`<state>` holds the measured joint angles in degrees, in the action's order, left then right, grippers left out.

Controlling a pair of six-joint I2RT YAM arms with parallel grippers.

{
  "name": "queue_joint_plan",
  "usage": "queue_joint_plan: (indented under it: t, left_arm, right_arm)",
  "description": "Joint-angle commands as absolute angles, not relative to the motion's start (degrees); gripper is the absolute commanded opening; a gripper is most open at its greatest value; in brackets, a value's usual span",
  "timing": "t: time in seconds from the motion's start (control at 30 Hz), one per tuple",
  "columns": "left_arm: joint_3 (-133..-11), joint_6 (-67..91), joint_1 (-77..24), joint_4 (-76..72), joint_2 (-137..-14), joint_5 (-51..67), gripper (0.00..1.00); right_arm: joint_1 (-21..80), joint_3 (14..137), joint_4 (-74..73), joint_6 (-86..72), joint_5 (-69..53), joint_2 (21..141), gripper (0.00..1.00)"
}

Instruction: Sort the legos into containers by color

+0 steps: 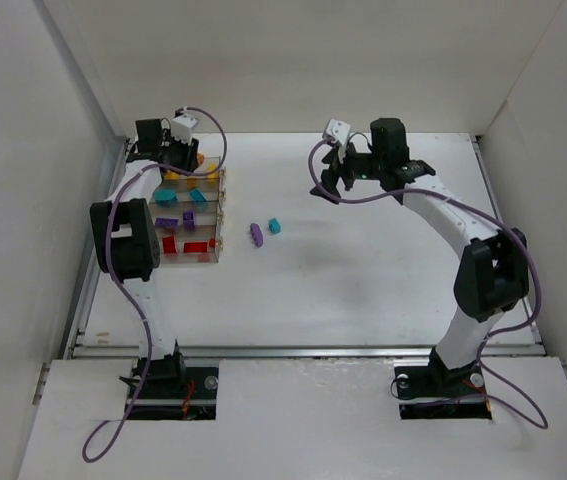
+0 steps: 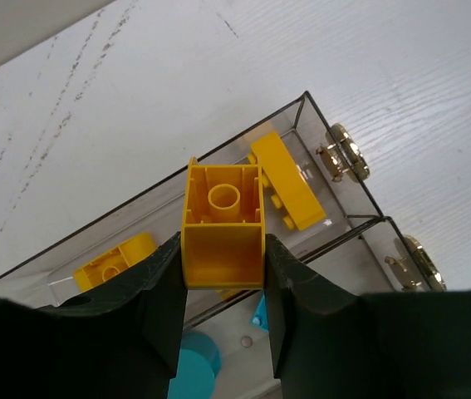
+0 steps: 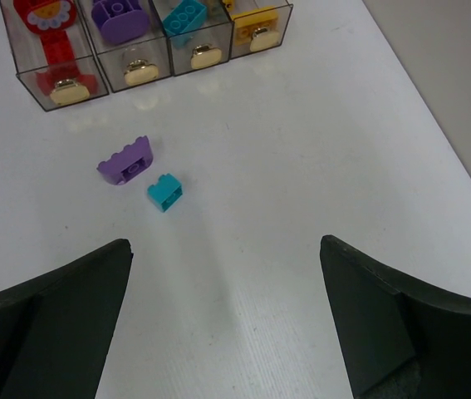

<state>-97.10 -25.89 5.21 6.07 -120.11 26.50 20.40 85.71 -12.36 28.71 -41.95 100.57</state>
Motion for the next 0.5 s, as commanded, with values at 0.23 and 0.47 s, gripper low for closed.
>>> queue_joint_plan:
  t: [0.23,0.47]
  left_arm:
    - [-97.65,-29.79,5.98,4.83,-121.29,24.96,0.53]
    - [-98.87,-29.36,6.50,6.50,-118.31,30.06,1.00]
  right_arm:
    - [21.18,90.35,-10.11,26.89,-41.57,101.69,1.00]
    - [23.73,89.82,-10.72,26.28,-27.71,99.40,1.00]
